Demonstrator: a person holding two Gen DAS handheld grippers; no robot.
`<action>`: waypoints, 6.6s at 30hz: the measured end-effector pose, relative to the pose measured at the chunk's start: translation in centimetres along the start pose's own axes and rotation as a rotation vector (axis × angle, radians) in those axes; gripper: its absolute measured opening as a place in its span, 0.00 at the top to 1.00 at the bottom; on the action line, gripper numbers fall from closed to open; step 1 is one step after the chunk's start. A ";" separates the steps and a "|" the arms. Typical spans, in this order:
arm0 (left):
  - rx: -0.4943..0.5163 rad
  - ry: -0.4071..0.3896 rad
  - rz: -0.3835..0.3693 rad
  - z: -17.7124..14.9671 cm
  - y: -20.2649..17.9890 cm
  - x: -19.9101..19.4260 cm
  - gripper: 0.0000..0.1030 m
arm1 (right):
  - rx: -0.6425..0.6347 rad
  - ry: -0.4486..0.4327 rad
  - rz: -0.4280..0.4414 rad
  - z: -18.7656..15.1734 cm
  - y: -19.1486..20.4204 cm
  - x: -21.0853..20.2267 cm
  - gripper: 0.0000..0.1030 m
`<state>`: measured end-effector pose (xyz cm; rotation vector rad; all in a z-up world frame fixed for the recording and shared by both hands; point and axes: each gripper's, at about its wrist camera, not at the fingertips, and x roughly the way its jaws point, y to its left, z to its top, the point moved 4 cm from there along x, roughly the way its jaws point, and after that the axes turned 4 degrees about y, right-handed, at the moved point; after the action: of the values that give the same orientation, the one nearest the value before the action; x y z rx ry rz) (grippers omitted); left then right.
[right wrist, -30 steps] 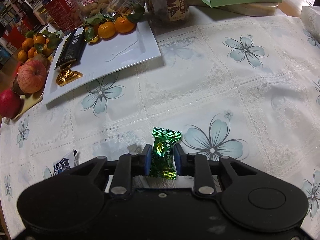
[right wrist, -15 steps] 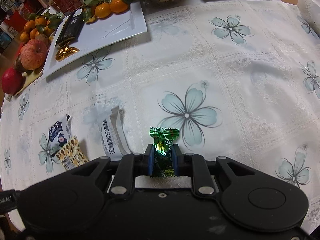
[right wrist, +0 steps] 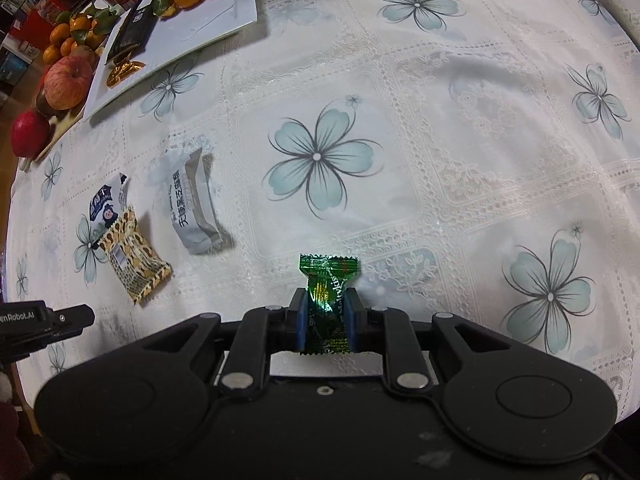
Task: Organize snacks
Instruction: 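Grasp the green foil candy with the right tool while the left tool approaches the white sesame packet, then grasp the white sesame crisp packet with the left tool while the right tool holds the green candy, then carry the white packet and green candy over the gold tray with both tools, then lower both snacks into the gold tray and open both tools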
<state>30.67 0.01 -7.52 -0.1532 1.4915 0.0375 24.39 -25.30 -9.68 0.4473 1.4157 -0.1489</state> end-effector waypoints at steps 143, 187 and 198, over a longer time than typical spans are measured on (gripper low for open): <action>0.121 -0.033 -0.106 -21.9 0.2 -5.0 0.72 | 0.013 -0.136 0.147 -28.3 -5.4 -8.5 0.82; 0.142 0.021 -0.068 -23.9 2.5 -5.6 0.71 | -0.055 -0.072 0.126 -29.4 -3.6 -9.2 0.60; 0.178 0.084 -0.044 -23.9 3.6 -5.3 0.71 | -0.093 0.081 0.164 -29.4 -2.6 -8.0 0.55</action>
<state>6.21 0.95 -4.28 -0.0449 1.5664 -0.1383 -4.82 -17.66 -5.03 0.4949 1.4521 0.0680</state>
